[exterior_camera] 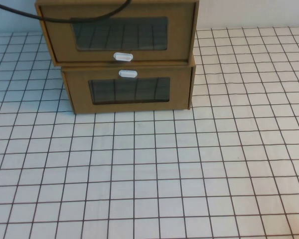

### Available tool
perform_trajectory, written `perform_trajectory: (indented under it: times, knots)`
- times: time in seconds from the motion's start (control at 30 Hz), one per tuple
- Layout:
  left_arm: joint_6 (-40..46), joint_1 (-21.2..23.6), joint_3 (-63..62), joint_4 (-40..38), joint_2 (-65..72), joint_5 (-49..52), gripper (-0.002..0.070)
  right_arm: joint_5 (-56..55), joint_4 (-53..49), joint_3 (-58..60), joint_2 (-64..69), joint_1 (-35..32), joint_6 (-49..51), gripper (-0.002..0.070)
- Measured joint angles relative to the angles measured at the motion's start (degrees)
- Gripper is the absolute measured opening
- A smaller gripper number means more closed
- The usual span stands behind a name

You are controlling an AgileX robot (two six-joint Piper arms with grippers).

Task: Open the shoe box
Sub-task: 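Pull the top drawer of the cardboard box fully open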

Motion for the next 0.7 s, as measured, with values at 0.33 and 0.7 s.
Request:
perform_trajectory:
  times: [0.33, 0.7]
  knots:
    - [-8.17, -1.97, -17.17, 11.31, 12.8, 7.22, -0.0002, 0.0, 0.0, 0.0, 0.0, 0.0, 0.0, -0.0013]
    - [-8.34, -1.97, -16.33, 12.8, 12.68, 7.46, -0.0002, -12.6, 1.38, 0.0, 0.0, 0.0, 0.0, -0.0013]
